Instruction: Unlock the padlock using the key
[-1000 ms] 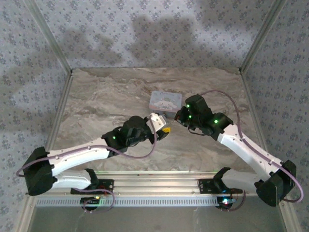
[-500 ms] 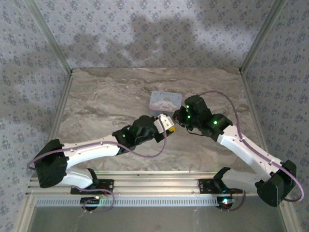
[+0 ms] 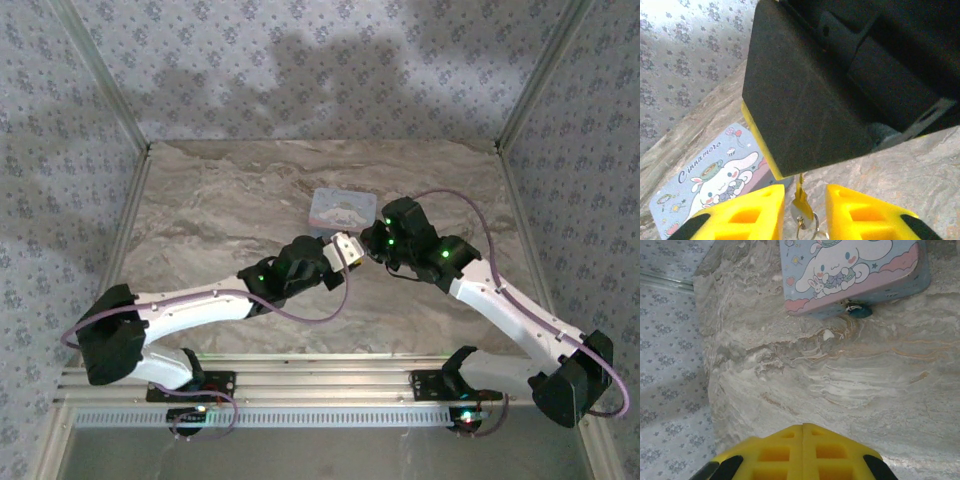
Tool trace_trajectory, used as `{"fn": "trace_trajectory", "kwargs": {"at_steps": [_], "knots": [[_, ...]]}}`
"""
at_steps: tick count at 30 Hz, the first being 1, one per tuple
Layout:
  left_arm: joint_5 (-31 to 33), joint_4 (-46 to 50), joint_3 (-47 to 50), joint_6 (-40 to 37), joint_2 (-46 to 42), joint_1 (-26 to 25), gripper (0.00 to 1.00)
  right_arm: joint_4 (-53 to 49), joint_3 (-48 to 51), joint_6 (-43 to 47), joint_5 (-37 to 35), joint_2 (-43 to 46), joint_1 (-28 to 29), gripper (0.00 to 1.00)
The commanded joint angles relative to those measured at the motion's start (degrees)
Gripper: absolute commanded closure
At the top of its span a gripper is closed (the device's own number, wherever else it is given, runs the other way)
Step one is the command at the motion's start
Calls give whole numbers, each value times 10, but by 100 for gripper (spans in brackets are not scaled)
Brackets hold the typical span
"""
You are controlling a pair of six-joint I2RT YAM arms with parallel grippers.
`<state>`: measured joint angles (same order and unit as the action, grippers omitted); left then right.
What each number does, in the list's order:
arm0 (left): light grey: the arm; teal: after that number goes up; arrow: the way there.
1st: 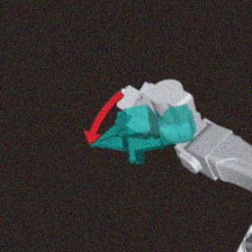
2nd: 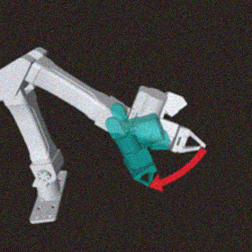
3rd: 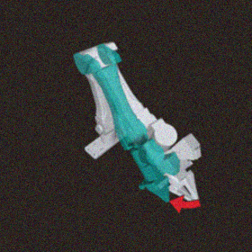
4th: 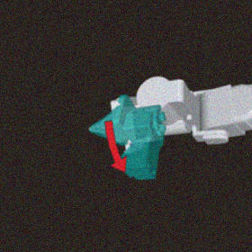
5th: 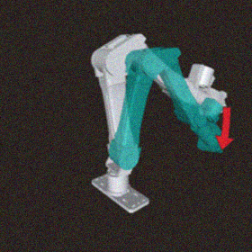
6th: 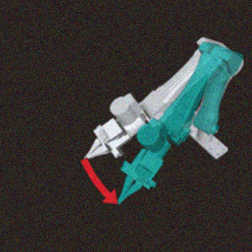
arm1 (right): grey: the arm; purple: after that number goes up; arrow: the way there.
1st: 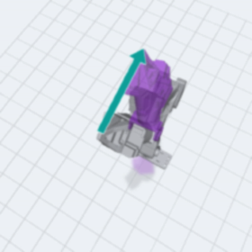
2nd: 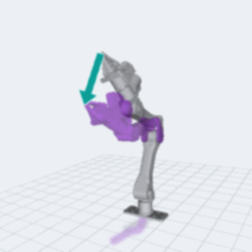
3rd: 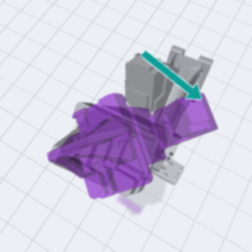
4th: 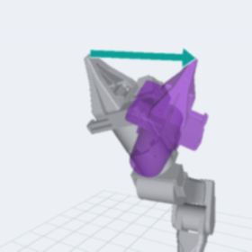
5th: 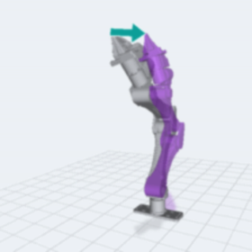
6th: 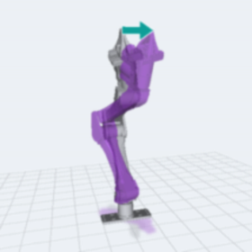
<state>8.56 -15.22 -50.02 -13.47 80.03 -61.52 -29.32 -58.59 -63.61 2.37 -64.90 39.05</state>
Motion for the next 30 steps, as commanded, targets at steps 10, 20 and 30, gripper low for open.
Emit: {"fn": "trace_trajectory", "kwargs": {"at_steps": [10, 20, 30], "knots": [[10, 4, -11, 14, 6, -2, 100, 16, 12, -4, 10, 17, 8, 100], [-62, -30, 62, 144, -45, 83, 100, 21, 13, 10, -15, 42, 6, 66], [-297, -40, 159, 361, -83, 302, 100, 58, 55, 43, -49, 90, 4, 55]]}}
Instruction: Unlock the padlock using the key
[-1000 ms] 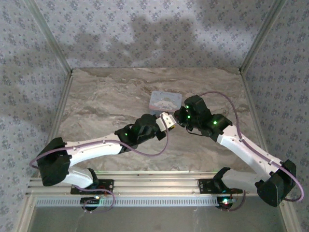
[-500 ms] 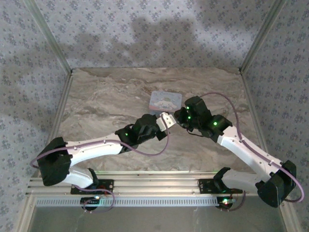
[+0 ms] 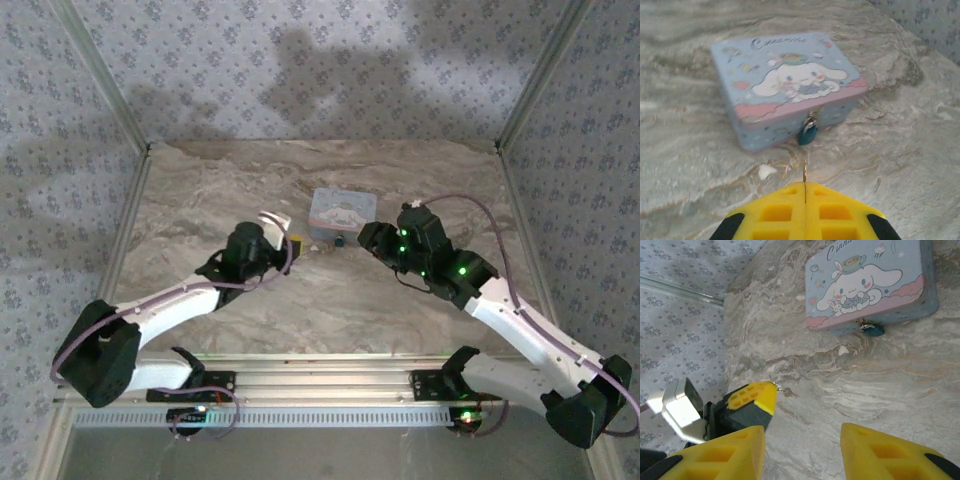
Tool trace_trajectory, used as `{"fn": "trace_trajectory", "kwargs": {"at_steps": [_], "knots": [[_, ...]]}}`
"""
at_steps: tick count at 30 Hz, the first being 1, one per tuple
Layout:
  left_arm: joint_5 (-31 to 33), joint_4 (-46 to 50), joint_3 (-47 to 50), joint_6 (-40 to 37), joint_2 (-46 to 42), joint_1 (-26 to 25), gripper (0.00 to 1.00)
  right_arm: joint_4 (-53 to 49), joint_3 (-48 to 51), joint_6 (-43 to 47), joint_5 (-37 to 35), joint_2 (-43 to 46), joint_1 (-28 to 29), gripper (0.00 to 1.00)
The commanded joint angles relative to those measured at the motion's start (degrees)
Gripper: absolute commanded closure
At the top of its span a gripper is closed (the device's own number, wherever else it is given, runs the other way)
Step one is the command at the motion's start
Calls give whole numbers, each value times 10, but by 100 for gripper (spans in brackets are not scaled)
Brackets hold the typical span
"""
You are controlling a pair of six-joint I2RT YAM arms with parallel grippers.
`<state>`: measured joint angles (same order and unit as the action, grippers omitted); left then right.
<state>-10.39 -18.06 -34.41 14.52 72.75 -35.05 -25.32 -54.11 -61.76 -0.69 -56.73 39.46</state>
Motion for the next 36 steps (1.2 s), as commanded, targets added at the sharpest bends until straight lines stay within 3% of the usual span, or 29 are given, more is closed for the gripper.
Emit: {"fn": "trace_trajectory", "kwargs": {"at_steps": [1, 5, 11, 18, 22, 31, 36], "knots": [[-140, -13, 4, 92, -5, 59, 100, 22, 11, 33, -16, 8, 1, 54], [-253, -31, -3, 125, 7, 103, 100, 45, 7, 77, 15, -8, 0, 51], [-364, -40, -57, 181, 9, 108, 100, 74, -19, 143, 91, -42, 2, 50], [-427, -39, -110, 211, -40, 105, 100, 98, -61, 230, 168, -42, -1, 51], [-442, 13, -143, 176, -80, 96, 100, 126, -85, 271, 268, -46, -8, 65], [-496, 79, -224, 141, -130, 69, 100, 159, -137, 330, 360, -51, -13, 59], [-527, 115, -260, 119, -133, 54, 100, 190, -167, 314, 396, -61, -25, 55]]}}
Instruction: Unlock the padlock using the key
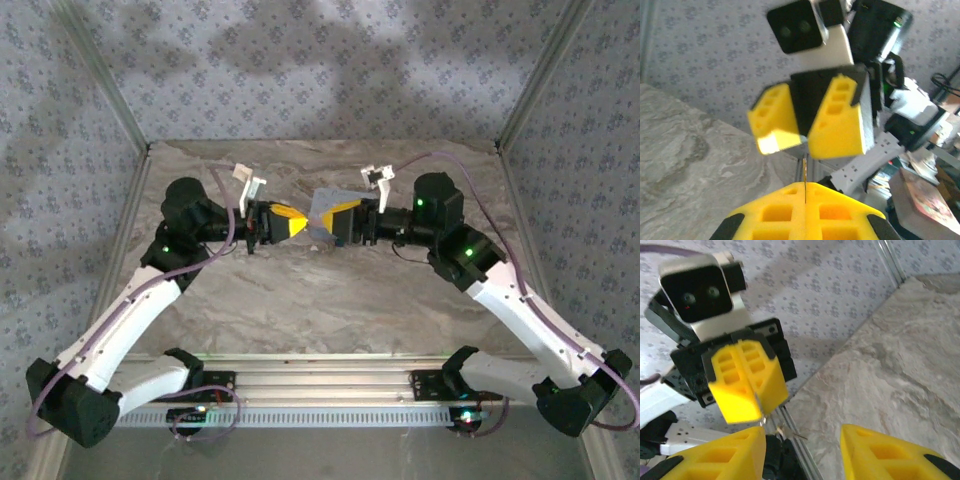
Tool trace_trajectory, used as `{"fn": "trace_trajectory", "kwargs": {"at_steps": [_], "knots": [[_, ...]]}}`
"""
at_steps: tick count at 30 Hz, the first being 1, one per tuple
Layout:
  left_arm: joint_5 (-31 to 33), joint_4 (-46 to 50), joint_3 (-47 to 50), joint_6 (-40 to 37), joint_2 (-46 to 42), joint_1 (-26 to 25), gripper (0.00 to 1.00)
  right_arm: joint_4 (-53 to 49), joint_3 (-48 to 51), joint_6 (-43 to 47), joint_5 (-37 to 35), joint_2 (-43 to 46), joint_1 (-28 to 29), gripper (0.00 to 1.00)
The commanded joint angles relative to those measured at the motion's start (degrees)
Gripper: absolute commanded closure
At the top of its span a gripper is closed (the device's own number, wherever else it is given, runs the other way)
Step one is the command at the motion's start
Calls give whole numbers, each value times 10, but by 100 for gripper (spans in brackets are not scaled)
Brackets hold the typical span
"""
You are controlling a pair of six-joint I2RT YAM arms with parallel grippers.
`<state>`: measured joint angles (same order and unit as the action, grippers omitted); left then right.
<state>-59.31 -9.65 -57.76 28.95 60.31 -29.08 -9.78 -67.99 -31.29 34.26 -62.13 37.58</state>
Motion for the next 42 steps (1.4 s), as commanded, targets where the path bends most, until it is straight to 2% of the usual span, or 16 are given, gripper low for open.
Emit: {"fn": "trace_trajectory", "kwargs": {"at_steps": [1, 6, 13, 22, 27, 33, 35, 37, 38, 42], "knots": [[-42, 32, -33, -25, -8, -9, 100, 44, -33, 6, 58, -10, -7, 55], [-47, 34, -42, -27, -4, -17, 100, 87, -38, -11, 95, -22, 1, 55], [-49, 34, -50, -25, 3, -24, 100, 85, -41, -10, 114, -33, 17, 56], [-33, 14, -45, -9, 10, -24, 100, 90, -42, -14, 135, -53, 28, 74], [-30, 8, -45, -4, 15, -25, 100, 88, -37, -9, 121, -54, 27, 98], [0, 47, -41, -27, 16, -24, 100, 69, -29, 6, 87, -57, 21, 100], [26, 79, -40, -43, 13, -24, 99, 43, -33, 18, 61, -59, 17, 100], [66, 127, -42, -73, 5, -24, 80, -29, -56, 51, 5, -65, 16, 100], [92, 147, -42, -87, 2, -25, 74, -70, -71, 70, -28, -71, 17, 100], [224, 254, -41, -132, -7, -23, 63, -230, -132, 124, -215, -99, 33, 100]]}}
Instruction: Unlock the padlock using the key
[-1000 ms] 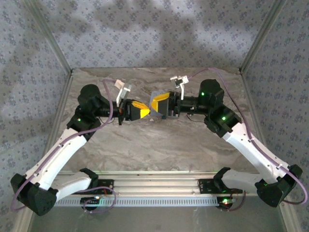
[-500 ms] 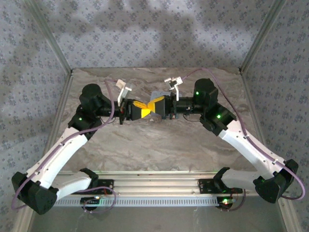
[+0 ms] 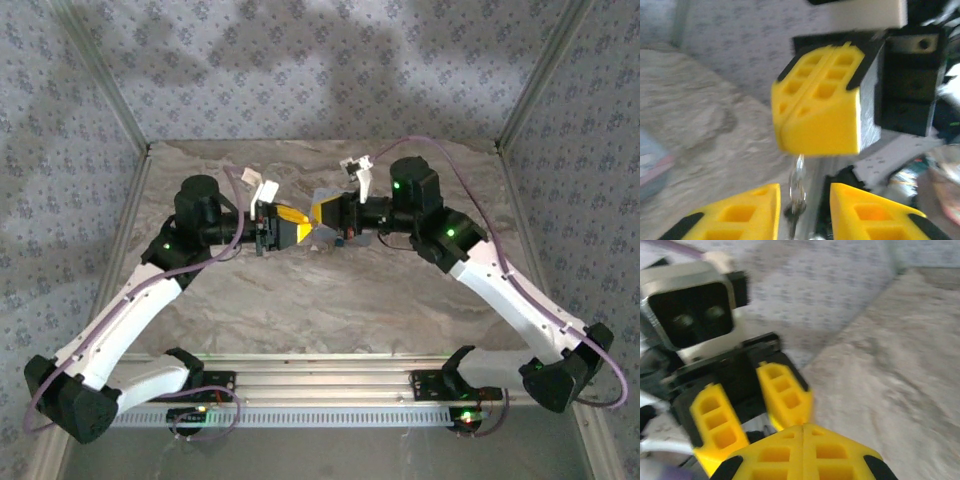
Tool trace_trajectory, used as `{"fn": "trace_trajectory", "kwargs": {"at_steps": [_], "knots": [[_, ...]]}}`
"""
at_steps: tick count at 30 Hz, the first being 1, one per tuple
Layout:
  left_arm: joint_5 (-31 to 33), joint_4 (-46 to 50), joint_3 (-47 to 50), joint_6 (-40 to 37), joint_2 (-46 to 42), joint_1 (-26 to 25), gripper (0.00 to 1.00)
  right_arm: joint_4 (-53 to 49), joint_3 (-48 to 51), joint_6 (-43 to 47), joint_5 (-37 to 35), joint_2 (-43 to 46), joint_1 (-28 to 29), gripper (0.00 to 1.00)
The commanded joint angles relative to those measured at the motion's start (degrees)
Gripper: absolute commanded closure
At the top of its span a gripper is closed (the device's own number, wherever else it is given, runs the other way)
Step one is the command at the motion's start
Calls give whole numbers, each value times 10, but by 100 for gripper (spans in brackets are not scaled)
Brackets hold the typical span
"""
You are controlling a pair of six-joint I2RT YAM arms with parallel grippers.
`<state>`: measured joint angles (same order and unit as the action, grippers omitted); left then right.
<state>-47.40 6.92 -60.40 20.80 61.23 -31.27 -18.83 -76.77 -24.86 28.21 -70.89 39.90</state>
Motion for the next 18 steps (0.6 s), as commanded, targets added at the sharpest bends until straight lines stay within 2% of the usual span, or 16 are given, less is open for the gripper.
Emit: {"fn": "trace_trajectory", "kwargs": {"at_steps": [1, 4, 7, 9, 14, 18], "knots": [[130, 105, -11, -53, -18, -1, 59, -181, -60, 75, -193, -20, 17, 100], [156, 103, 11, -51, -29, -1, 50, -251, -100, 115, -261, -48, 38, 100], [151, 56, 42, -33, -41, -2, 41, -281, -125, 147, -271, -70, 57, 100], [126, 14, 60, -24, -45, -2, 38, -271, -125, 160, -225, -73, 60, 100], [15, -131, 98, 30, -33, -2, 37, -179, -83, 154, -57, -53, 51, 100], [-23, -240, 127, 84, -21, -2, 37, -106, -52, 128, 13, -33, 22, 100]]}}
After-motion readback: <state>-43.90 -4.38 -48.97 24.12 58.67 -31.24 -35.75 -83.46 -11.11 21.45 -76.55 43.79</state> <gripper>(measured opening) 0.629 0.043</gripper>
